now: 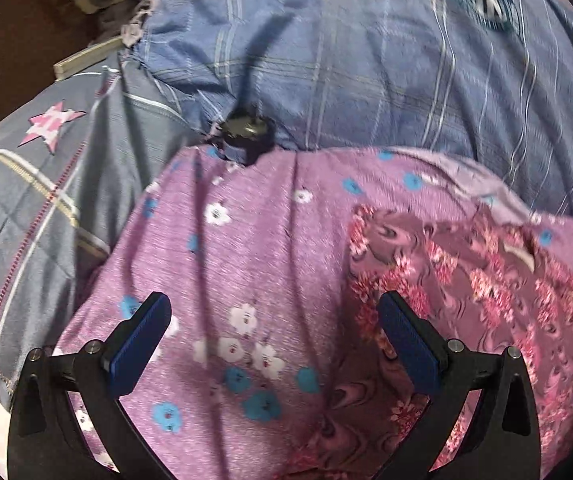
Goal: Fold small clothes
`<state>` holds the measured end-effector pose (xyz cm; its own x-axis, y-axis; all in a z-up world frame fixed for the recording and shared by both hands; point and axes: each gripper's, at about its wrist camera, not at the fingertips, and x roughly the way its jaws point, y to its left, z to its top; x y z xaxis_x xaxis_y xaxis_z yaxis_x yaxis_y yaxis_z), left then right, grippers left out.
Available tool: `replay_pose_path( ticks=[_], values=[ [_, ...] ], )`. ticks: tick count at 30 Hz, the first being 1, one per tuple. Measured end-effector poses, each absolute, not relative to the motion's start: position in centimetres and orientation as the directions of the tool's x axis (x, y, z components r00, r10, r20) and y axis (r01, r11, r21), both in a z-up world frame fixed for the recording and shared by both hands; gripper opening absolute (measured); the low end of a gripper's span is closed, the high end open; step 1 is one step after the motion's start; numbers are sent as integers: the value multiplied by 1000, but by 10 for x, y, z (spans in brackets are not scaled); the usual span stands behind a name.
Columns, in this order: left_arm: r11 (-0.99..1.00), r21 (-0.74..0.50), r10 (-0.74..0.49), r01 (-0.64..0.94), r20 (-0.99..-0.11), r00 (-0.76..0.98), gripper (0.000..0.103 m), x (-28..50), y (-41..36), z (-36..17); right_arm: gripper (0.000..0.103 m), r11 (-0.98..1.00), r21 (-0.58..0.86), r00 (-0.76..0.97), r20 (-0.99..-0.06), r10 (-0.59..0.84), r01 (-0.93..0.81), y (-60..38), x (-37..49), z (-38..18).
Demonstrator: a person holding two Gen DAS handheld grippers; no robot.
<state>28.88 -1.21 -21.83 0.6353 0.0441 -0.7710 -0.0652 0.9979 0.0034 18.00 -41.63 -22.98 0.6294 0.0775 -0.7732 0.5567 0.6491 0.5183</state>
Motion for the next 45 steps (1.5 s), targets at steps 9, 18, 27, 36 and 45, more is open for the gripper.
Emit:
replay_pose_path(
  ticks=[9, 18, 27, 36, 45],
  values=[
    [992, 100, 123, -71, -821, 557, 103, 302, -31, -243, 26, 663, 532, 594, -788, 160, 527, -413, 208, -252],
    [986, 157, 164, -60, -820, 548, 103, 297, -38, -248, 16, 716, 521, 588, -786, 190, 465, -408, 188, -225],
    [987, 155, 150, -38, -826, 544, 103, 298, -38, -246, 28, 740, 500, 557, -805, 206, 450, -392, 212, -251],
    [983, 178, 169, -41, -805, 569, 103, 295, -33, -238, 6, 773, 483, 684, -724, 88, 412, -396, 164, -185],
    [977, 211, 196, -43, -791, 580, 103, 294, -34, -237, 14, 710, 409, 546, -837, 42, 573, -419, 130, -228]
  ],
)
